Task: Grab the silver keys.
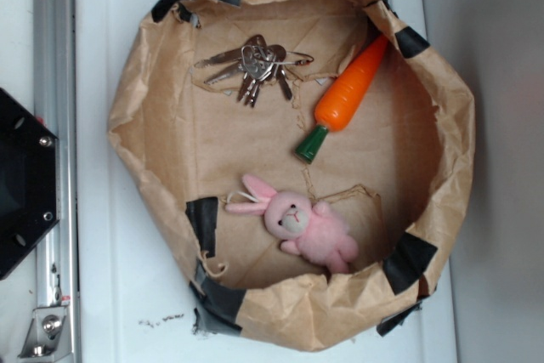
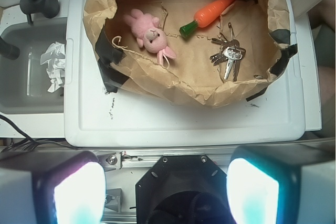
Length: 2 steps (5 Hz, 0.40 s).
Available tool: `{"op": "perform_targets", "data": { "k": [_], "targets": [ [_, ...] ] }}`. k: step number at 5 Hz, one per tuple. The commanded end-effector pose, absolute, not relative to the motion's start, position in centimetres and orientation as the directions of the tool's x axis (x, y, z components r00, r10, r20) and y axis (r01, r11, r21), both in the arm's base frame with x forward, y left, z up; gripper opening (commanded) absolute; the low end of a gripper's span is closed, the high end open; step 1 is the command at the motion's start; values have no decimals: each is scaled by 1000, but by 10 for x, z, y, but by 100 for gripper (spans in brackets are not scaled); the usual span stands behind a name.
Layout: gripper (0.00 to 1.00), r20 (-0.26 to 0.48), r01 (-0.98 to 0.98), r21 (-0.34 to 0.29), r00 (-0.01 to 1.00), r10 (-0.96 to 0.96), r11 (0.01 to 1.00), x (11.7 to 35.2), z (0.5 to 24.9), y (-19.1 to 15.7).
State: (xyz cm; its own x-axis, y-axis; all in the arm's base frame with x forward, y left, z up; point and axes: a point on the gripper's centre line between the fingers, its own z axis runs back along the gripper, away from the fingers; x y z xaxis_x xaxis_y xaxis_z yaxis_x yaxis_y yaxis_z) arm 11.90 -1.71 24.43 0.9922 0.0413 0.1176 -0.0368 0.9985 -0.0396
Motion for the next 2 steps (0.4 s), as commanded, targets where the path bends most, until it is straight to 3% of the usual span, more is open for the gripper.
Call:
{"op": "perform_targets", "data": {
  "k": [1,2],
  "targets": [
    [100,118,-37,-40,992,41,999,119,244,-17],
    [100,148,-46,-14,988,47,999,164,235,-14]
  ]
}}
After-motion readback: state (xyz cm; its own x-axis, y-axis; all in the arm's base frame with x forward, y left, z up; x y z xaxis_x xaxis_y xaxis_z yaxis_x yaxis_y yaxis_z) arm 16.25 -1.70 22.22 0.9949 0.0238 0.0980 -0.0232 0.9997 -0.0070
